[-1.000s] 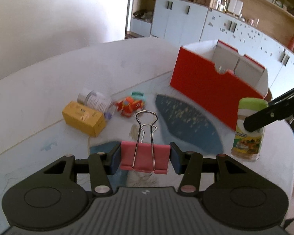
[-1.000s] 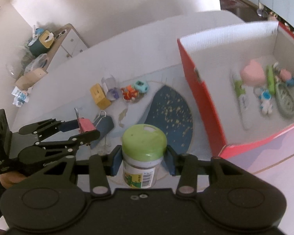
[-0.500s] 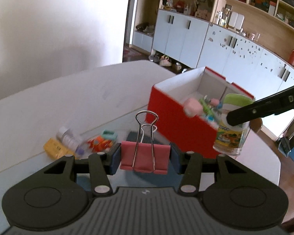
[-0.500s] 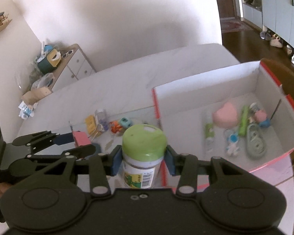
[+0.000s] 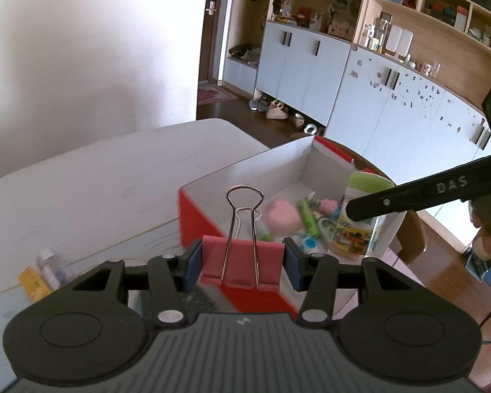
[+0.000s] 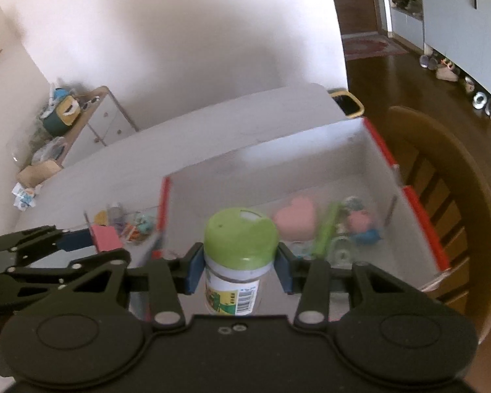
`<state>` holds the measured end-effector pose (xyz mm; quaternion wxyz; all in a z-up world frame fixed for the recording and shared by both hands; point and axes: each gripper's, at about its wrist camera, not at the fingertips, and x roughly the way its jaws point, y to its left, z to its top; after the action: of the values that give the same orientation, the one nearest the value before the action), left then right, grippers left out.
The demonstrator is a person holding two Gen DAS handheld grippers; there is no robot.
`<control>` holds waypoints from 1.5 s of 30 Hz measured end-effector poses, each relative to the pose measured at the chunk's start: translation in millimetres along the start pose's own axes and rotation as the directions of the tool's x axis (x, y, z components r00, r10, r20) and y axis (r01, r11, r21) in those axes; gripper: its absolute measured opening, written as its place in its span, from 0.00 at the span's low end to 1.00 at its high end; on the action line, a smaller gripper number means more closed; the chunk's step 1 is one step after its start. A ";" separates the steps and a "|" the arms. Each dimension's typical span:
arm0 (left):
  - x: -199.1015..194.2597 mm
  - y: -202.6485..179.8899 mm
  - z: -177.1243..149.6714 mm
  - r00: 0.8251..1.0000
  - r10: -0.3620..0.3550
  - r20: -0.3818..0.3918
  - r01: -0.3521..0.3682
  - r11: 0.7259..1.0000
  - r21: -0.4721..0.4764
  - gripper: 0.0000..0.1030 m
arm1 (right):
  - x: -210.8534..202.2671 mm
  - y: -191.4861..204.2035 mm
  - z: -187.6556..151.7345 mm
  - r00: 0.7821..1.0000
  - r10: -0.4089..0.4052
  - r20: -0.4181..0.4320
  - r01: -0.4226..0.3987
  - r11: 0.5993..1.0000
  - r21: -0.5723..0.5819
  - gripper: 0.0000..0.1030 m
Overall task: Organize rigid objects
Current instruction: 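Carry the pink binder clip and green-lidded jar up toward the red box, then lower the binder clip and jar into the red box and open both tools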
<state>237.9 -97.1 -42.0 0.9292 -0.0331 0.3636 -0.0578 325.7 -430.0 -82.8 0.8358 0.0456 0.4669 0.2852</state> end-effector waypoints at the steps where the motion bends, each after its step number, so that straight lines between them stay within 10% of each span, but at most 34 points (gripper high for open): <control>1: 4.7 -5.7 3.3 1.000 -0.001 -0.005 0.001 1.000 -0.001 0.49 | 1.7 -7.8 1.8 1.000 -0.007 -0.006 0.007 1.000 -0.001 0.43; 29: 185.0 -77.5 45.1 0.944 0.081 -0.321 -0.118 0.988 -0.097 0.49 | 58.2 -68.0 5.6 0.978 -0.064 -0.196 0.025 0.980 -0.195 0.43; 45: 216.3 -66.0 35.6 0.919 0.058 -0.389 -0.145 0.969 -0.200 0.48 | 86.2 -73.8 16.5 0.980 -0.053 -0.190 0.019 0.984 -0.179 0.43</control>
<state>414.3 -190.2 -154.4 0.8330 -0.1072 0.5422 0.0269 405.6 -443.5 -163.9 0.7920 -0.0650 0.5200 0.3131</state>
